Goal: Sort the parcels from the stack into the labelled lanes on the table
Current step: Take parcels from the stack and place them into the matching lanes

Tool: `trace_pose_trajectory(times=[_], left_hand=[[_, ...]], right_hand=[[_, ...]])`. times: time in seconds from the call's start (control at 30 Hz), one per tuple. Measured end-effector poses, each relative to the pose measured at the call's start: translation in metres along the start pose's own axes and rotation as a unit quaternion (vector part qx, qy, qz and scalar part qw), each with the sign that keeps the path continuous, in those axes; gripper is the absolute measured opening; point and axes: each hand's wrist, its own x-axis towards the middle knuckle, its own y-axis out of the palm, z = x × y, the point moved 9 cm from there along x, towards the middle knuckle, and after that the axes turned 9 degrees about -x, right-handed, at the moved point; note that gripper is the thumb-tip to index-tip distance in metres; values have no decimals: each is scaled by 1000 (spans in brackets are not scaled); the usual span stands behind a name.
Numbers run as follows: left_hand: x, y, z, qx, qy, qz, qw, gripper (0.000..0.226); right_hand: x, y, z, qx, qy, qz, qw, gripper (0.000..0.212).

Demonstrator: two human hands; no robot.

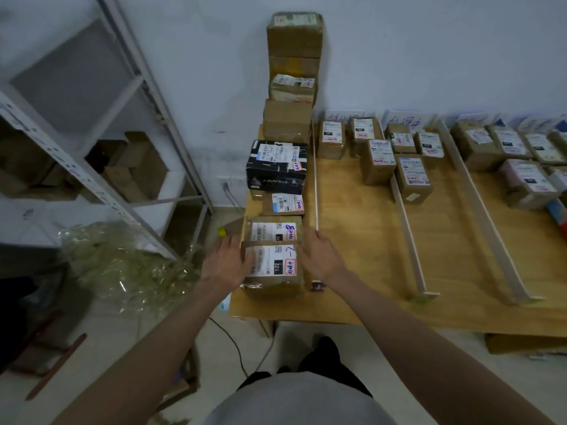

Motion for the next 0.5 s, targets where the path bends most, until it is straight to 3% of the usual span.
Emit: trace_pose_trajectory(times=[0.23, 0.5], left_hand=[[-12, 29, 28, -182, -114, 33, 976, 66], [-1, 19, 11, -229, -89, 18, 969, 55]], right_hand=[[4, 28, 1, 95, 35, 74, 992, 47], [16, 29, -8, 97, 64, 71, 991, 46]])
